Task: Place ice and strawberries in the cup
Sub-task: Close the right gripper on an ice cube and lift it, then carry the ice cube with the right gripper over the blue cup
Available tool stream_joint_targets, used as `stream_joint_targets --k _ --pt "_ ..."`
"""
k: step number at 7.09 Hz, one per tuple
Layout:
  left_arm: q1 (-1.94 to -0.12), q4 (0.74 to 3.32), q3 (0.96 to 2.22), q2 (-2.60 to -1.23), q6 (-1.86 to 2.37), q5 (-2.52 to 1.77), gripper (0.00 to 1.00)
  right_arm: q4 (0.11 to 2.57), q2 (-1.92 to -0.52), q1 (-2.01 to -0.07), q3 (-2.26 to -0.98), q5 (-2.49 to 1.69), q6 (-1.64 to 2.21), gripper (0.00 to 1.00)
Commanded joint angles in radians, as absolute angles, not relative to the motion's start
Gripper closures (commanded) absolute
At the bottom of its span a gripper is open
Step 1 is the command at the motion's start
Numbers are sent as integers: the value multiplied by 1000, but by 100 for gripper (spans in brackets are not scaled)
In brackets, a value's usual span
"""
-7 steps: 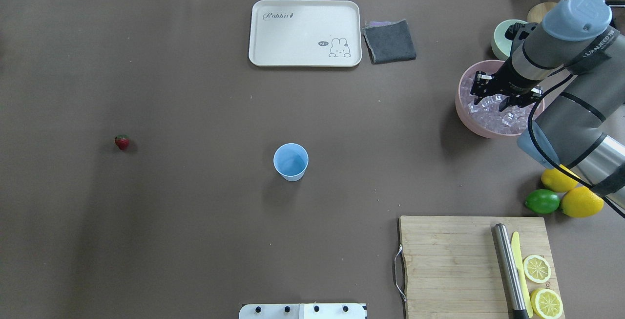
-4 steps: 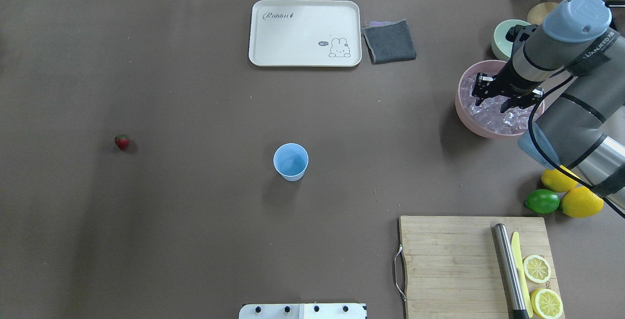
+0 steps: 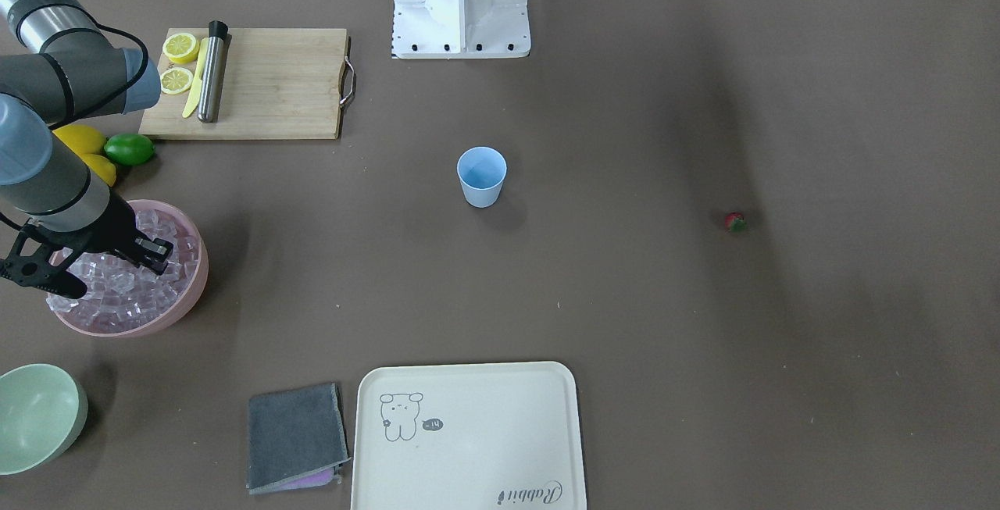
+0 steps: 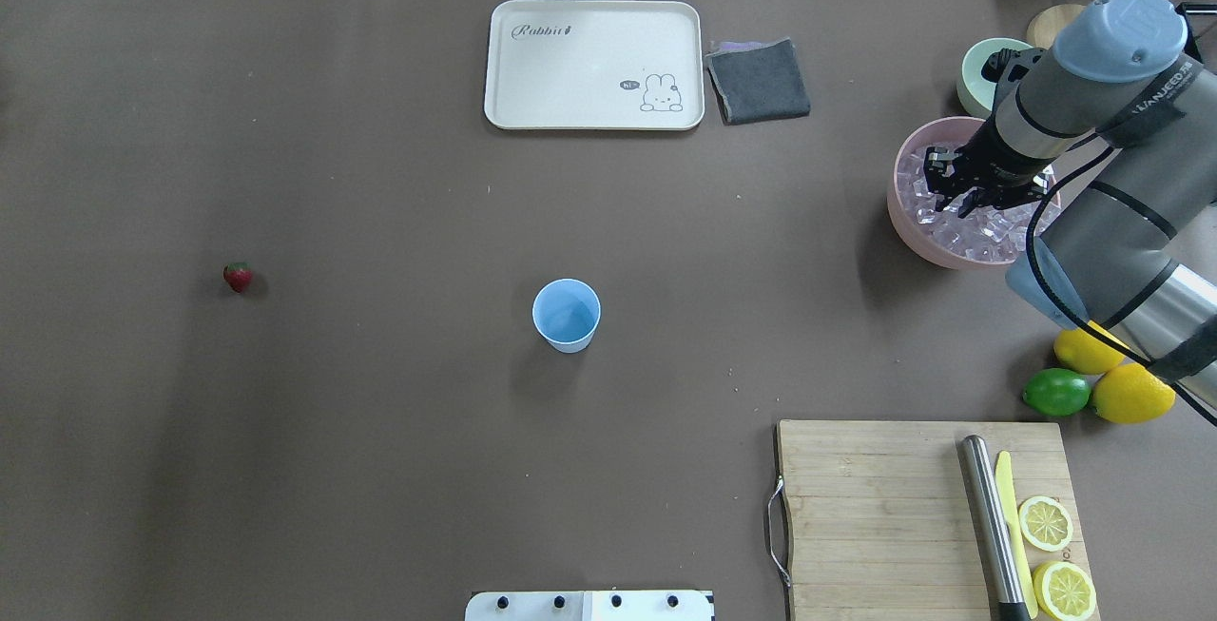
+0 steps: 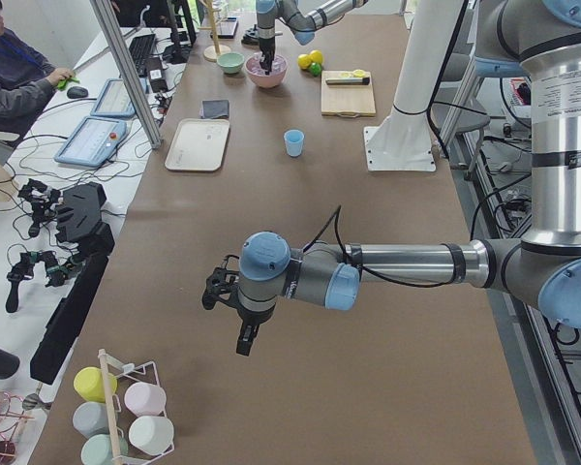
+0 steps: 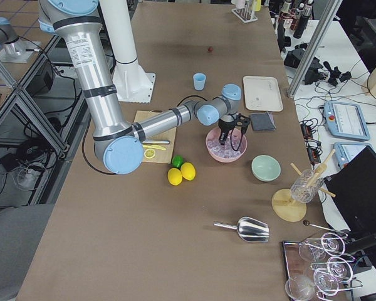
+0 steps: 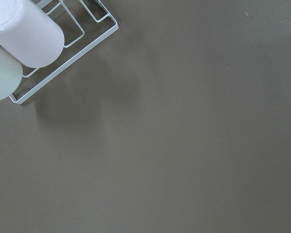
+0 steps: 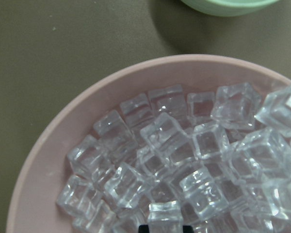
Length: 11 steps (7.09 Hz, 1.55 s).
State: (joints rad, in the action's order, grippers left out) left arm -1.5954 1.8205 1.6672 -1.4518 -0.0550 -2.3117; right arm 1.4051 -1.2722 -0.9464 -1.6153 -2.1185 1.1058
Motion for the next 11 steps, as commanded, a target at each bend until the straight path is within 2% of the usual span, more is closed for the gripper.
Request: stream_joint_targets --k 1,4,5,8,11 --pt "-1595 1819 1664 -1451 -55 -2312 2 1410 -1258 -968 -1632 -2132 1104 100" --pt "-1595 1822 1649 -1454 -55 -2313 2 1419 -1259 -1020 -1736 -2190 1019 100" --pt "-1597 1822 1649 -1454 -55 -2313 2 1416 -1206 -988 -1764 -2192 1005 100" --pt "-1595 1822 1646 -1454 -52 -2313 2 1402 -978 -766 -1775 -2184 1266 100" --pt "-1595 1824 1631 -1454 -54 -2315 2 1402 -911 -515 -1815 -1963 1391 100"
